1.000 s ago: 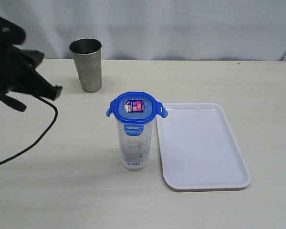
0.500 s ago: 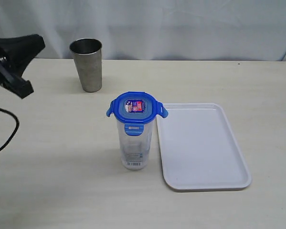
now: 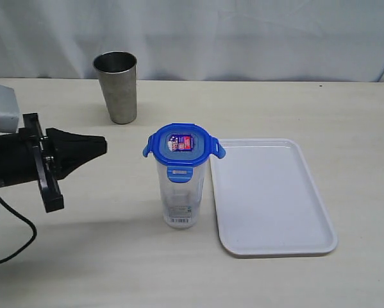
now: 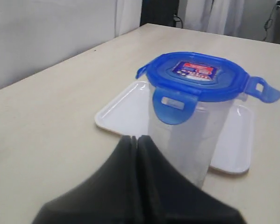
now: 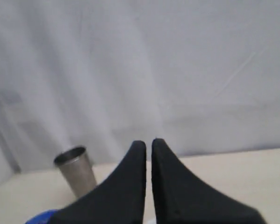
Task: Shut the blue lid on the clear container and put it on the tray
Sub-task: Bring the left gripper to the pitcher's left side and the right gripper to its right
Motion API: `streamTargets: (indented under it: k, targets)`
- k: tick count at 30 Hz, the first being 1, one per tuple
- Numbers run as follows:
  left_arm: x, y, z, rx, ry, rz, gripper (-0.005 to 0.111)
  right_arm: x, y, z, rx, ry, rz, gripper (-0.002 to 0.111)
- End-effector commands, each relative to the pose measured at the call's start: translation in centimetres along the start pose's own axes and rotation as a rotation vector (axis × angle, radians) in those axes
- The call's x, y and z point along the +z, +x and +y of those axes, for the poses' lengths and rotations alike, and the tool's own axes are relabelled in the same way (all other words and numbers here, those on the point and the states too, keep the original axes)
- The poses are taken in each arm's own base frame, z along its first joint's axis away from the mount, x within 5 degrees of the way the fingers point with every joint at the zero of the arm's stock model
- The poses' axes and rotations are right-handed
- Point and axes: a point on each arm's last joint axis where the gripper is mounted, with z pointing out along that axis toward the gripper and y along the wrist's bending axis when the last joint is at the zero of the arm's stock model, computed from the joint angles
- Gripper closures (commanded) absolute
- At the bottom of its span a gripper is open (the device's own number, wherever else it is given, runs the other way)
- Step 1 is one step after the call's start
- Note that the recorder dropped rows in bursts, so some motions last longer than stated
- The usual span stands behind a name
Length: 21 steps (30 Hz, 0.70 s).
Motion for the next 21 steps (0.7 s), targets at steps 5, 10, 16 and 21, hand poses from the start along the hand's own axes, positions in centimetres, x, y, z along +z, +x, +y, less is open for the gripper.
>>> streamTargets:
  k: [5,10,16,21]
  targets:
    - [3.0,0.6,0.6,0.01,0.1,-0.005,0.107,9.8,-0.5,2.7,-0.279,0.003,0.45,0.104]
    - [3.1,0.9,0.7,-0.004,0.095,-0.003,0.107,15.6,-0.4,3.6,-0.402,-0.046,0.636,0.104]
    - [3.1,1.0,0.5,0.001,0.107,0.002,0.107,19.9,0.5,3.5,-0.231,-0.475,0.771,0.104]
    - [3.1,1.3,-0.4,0.004,0.206,0.048,0.107,22.4,3.3,0.0,-0.16,-0.588,0.746,0.104]
